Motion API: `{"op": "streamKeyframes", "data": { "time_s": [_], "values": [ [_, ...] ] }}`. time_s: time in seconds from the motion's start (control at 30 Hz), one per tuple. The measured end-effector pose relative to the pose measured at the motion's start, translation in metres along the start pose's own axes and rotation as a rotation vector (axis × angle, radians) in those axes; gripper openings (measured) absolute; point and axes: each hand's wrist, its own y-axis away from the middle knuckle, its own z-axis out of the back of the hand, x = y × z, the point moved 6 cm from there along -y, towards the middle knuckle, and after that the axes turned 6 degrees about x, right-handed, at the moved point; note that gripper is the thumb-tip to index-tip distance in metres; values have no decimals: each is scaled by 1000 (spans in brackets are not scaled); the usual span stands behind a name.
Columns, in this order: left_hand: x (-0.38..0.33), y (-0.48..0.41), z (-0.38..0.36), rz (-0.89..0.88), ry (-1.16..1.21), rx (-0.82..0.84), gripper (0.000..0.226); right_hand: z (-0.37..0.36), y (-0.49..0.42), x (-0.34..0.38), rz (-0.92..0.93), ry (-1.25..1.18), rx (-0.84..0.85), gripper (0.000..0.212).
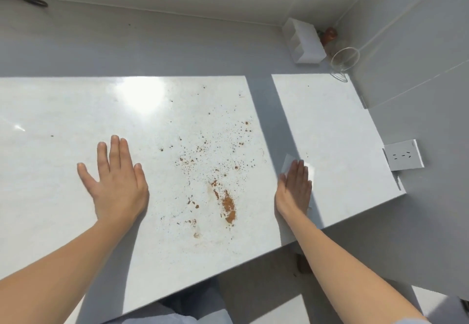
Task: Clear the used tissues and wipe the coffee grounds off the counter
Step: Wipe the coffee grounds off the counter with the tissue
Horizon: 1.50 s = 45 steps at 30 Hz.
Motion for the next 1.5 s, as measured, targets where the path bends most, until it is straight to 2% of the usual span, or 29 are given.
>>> {"op": "streamKeyframes", "data": {
  "time_s": [0.17, 0.33, 0.43, 0.5, 0.63, 0.73, 0.83, 0.93, 1.07, 1.2, 1.27, 1.33, 1.43, 1.5],
  "values": [
    [-1, 0, 0, 13, -26, -16, 57, 13, -42, 57, 247, 24, 38, 58],
    [2, 0, 1, 20, -22, -20, 57, -12, 14, 111, 546, 65, 58, 58],
    [2, -1, 1, 13, -28, -18, 56, -16, 26, 114, 652, 40, 124, 55],
    [2, 0, 1, 17, -23, -26, 56, -11, 20, 98, 582, -38, 143, 56],
    [1, 1, 2, 37, -19, -39, 56, 9, -26, 45, 137, -196, 59, 55],
    [1, -1, 1, 35, -19, -35, 55, 21, -65, 39, 76, -109, 68, 56],
    [4, 0, 0, 57, -23, -51, 57, 34, -104, 72, 219, 8, 47, 57],
    [4, -2, -1, 63, -32, -58, 56, 35, -116, 128, 469, 46, 85, 59],
    [6, -1, -3, 68, -38, -61, 57, 14, -68, 172, 831, 114, 166, 59],
    [5, 0, 0, 63, -11, -72, 58, -5, -15, 178, 1003, 185, 245, 58],
    [4, 0, 1, 53, 16, -81, 56, -3, -6, 175, 1047, 140, 299, 57],
    [3, 2, 1, 46, 12, -80, 53, 3, -12, 161, 957, 42, 293, 56],
    [3, 3, 1, 71, -9, -78, 58, 13, -43, 119, 618, -80, 164, 57],
    [3, 1, 2, 82, -33, -71, 61, 22, -71, 98, 437, -75, 99, 57]
  ]
}}
